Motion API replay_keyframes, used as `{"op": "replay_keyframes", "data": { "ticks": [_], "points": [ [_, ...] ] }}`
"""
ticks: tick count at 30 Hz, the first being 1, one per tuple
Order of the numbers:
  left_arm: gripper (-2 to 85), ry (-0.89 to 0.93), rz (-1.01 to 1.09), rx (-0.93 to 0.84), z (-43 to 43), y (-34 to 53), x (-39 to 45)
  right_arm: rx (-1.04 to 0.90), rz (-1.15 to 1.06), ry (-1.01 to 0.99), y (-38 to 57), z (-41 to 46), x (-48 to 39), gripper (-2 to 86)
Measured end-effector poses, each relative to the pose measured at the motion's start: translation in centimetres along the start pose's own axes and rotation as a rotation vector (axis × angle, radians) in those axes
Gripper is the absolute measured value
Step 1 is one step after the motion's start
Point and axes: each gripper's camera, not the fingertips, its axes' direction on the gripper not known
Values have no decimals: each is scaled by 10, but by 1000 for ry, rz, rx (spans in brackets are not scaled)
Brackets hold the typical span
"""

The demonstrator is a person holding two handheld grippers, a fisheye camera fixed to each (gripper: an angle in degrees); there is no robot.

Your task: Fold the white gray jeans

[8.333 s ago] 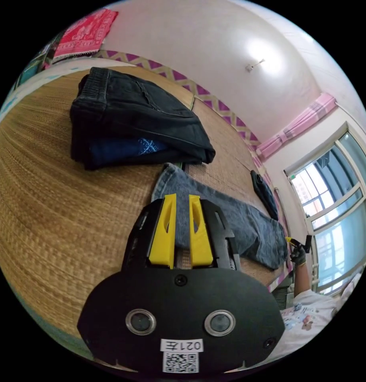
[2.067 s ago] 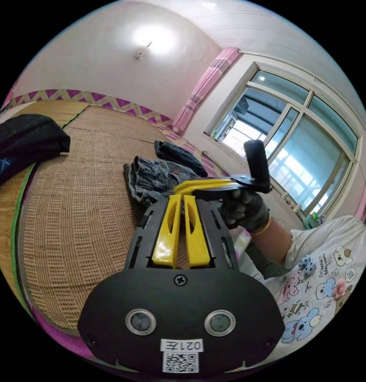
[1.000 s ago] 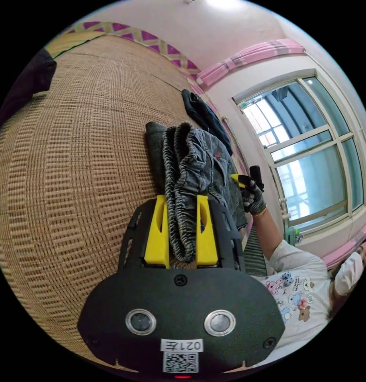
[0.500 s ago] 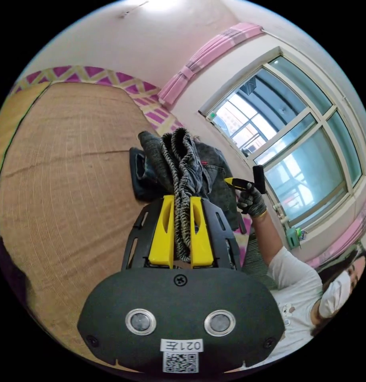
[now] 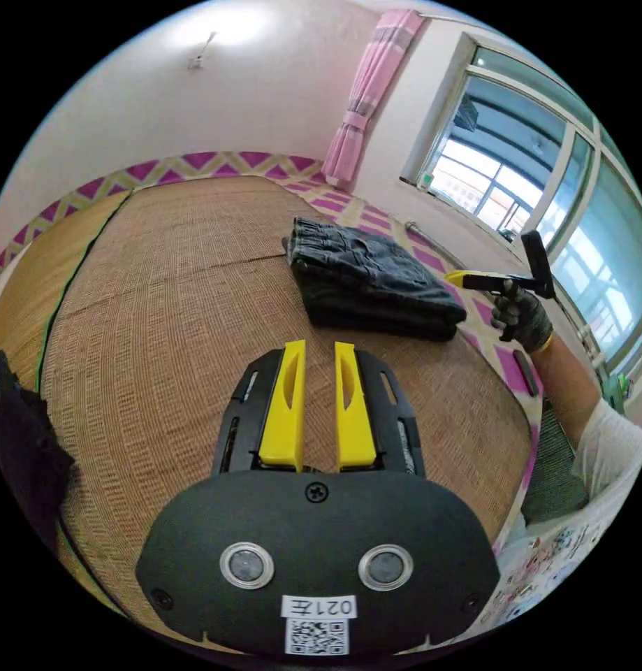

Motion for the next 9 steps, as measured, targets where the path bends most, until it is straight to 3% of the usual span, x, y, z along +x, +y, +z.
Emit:
{"op": "replay_keyframes", "data": {
  "ticks": [9],
  "points": [
    [52, -146, -186, 33, -124, 157, -5, 2, -631, -258, -12, 123, -312, 128]
  ]
}}
